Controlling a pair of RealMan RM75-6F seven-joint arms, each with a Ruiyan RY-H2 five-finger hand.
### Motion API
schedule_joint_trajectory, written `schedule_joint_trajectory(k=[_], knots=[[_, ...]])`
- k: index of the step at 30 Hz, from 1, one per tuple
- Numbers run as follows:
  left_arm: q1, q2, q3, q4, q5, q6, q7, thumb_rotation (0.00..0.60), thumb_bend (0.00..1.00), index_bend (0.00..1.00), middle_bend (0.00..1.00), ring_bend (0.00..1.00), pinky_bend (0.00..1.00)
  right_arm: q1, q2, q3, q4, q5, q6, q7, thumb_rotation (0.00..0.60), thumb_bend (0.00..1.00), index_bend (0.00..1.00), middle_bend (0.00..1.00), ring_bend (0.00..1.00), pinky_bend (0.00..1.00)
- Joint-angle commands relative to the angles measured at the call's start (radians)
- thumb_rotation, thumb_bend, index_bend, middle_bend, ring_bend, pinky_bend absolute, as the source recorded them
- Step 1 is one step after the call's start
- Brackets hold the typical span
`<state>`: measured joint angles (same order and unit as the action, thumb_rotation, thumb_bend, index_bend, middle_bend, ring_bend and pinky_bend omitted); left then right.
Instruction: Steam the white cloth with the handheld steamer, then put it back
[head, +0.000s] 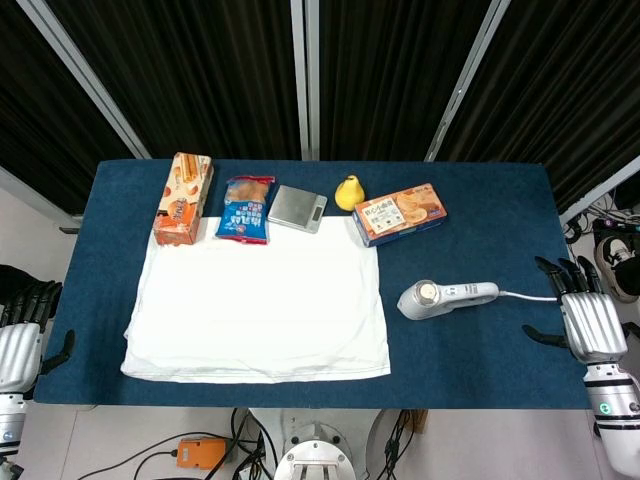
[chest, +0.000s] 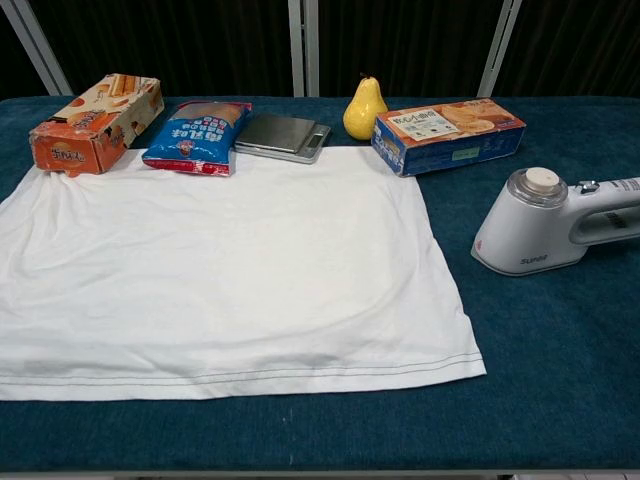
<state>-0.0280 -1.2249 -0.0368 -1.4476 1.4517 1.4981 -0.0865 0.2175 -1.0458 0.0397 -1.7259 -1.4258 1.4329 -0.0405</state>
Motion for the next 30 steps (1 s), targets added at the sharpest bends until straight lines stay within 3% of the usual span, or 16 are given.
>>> schedule_joint_trajectory(k=[1, 8, 12, 19, 26, 30], knots=[[-0.001, 0.001, -0.002, -0.001, -0.003, -0.003, 0.0, 0.6, 0.38, 0.08, 0.08, 0.0, 0.0, 0.01, -0.001, 0.008, -0.011, 0.003, -0.02, -0.017, 0.6, 0.0, 0.15, 0.28, 0.15, 0.0], [0.001, 0.004, 0.004, -0.006, 0.007, -0.001, 0.006, 0.6, 0.38, 0.08, 0.08, 0.0, 0.0, 0.098, 0.012, 0.03, -0.08, 0.048, -0.189, -0.09, 0.6, 0.0, 0.14, 0.28, 0.16, 0.0], [0.006, 0.005, 0.006, -0.011, 0.007, 0.004, 0.006, 0.6, 0.38, 0.08, 0.08, 0.0, 0.0, 0.185, -0.007, 0.052, -0.079, 0.113, -0.335, -0.149, 0.6, 0.0, 0.22, 0.28, 0.18, 0.0], [0.012, 0.015, 0.012, -0.014, 0.008, 0.002, 0.008, 0.6, 0.38, 0.08, 0.08, 0.0, 0.0, 0.284, -0.072, 0.071, -0.029, 0.266, -0.465, -0.319, 0.6, 0.0, 0.28, 0.3, 0.21, 0.0], [0.009, 0.018, 0.012, -0.013, 0.001, -0.013, 0.007, 0.6, 0.38, 0.08, 0.08, 0.0, 0.0, 0.348, -0.135, 0.064, 0.031, 0.37, -0.541, -0.398, 0.6, 0.0, 0.54, 0.49, 0.38, 0.0], [0.007, 0.02, 0.01, -0.013, 0.0, -0.015, 0.007, 0.6, 0.38, 0.08, 0.08, 0.0, 0.0, 0.368, -0.153, 0.061, 0.054, 0.389, -0.56, -0.4, 0.6, 0.0, 0.57, 0.52, 0.42, 0.0]])
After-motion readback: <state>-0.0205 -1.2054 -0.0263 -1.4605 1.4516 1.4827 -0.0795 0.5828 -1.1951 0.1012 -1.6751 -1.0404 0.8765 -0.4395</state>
